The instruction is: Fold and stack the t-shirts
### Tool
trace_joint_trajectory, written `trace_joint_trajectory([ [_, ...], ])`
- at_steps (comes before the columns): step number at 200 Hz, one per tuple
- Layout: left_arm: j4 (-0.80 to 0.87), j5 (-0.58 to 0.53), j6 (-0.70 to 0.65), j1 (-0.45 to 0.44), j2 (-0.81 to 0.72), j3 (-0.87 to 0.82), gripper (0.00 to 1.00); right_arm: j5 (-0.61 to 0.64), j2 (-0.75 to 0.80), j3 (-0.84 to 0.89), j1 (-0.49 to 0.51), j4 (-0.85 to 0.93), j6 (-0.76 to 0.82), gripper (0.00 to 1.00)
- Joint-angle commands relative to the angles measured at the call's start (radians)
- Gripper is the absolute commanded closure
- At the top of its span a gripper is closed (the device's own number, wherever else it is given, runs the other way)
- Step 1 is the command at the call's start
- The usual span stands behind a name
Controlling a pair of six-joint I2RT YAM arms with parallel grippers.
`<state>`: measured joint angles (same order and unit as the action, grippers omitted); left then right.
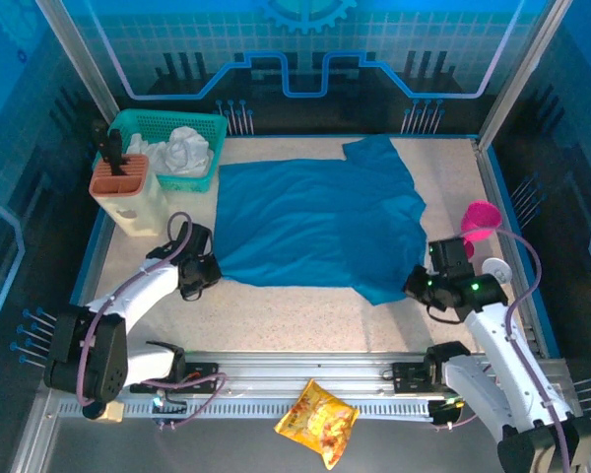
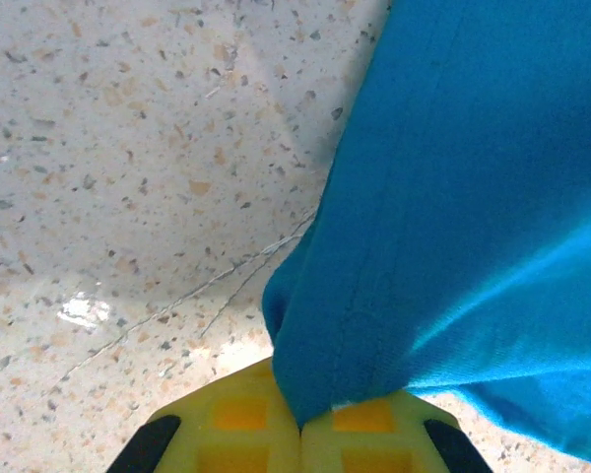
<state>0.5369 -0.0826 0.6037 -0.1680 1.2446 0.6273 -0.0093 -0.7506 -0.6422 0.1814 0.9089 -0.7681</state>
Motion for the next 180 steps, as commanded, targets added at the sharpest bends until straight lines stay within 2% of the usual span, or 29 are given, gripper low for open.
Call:
trace_joint_trajectory([
  [1,0.078,-0.006,0.004,0.013,-0.041,0.029,0.99,0.003,0.035,0.108,0.006,0.032,-0.114,1.0],
  [8,0.084,-0.006,0.001,0.013,-0.042,0.035,0.92,0.026,0.036,0.133,0.005,0.018,-0.133,0.99],
  [25,0.084,-0.012,-0.001,0.016,-0.042,0.044,0.59,0.081,0.02,0.162,0.006,-0.046,-0.154,0.84],
  [37,0.081,-0.017,0.0,0.017,-0.04,0.052,0.36,0.123,-0.02,0.152,0.005,-0.093,-0.142,0.78],
  [51,0.084,-0.027,-0.004,0.018,-0.041,0.071,0.18,0.204,-0.089,0.104,0.001,-0.117,-0.104,0.74],
  [54,0.085,-0.03,-0.004,0.018,-0.042,0.075,0.12,0.218,-0.105,0.092,0.002,-0.123,-0.091,0.73],
  [68,0.092,-0.046,-0.007,0.018,-0.048,0.101,0.01,0.304,-0.181,0.03,0.001,-0.134,-0.035,0.7],
  [93,0.108,-0.058,-0.014,0.018,-0.075,0.145,0.0,0.337,-0.265,-0.068,0.02,-0.137,0.065,0.64],
  [127,0.131,-0.063,-0.032,0.018,-0.135,0.193,0.01,0.362,-0.327,-0.115,0.187,-0.102,0.112,0.47],
  [145,0.144,-0.059,-0.036,0.018,-0.144,0.222,0.01,0.307,-0.394,-0.055,0.199,-0.182,0.109,0.47],
  [166,0.151,-0.037,-0.039,0.018,-0.14,0.254,0.01,0.23,-0.541,-0.024,0.176,-0.31,0.12,0.49],
  [180,0.158,-0.028,-0.041,0.018,-0.138,0.272,0.01,0.211,-0.649,-0.046,0.154,-0.353,0.127,0.54],
])
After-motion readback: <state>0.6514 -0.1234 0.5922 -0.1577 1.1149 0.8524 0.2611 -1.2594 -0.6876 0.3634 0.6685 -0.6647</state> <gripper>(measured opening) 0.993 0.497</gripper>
